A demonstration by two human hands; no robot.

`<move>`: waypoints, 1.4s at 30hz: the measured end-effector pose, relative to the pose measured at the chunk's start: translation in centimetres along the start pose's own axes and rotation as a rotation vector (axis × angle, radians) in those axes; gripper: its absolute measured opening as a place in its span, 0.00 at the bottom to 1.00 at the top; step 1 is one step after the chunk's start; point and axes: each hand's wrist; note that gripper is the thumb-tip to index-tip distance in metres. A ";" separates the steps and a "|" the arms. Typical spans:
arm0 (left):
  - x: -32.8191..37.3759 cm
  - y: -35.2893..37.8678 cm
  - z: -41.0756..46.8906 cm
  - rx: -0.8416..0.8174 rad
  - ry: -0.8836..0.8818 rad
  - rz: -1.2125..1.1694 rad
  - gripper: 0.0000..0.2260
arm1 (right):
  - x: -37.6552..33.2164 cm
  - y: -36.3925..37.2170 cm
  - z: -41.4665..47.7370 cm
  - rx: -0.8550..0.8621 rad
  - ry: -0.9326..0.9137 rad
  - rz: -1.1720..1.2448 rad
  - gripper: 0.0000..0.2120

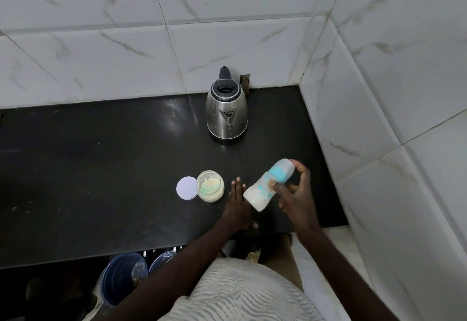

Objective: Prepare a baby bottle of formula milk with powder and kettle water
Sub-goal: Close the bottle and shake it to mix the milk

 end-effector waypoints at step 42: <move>0.5 -0.5 -1.0 0.002 -0.014 0.020 0.59 | -2.5 0.6 2.9 0.372 -0.047 0.272 0.30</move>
Point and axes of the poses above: each hand's wrist, its own z-axis towards the middle knuckle, its own y-axis out of the palm, x = y × z, and after that the axes turned 4 degrees about z, right-handed
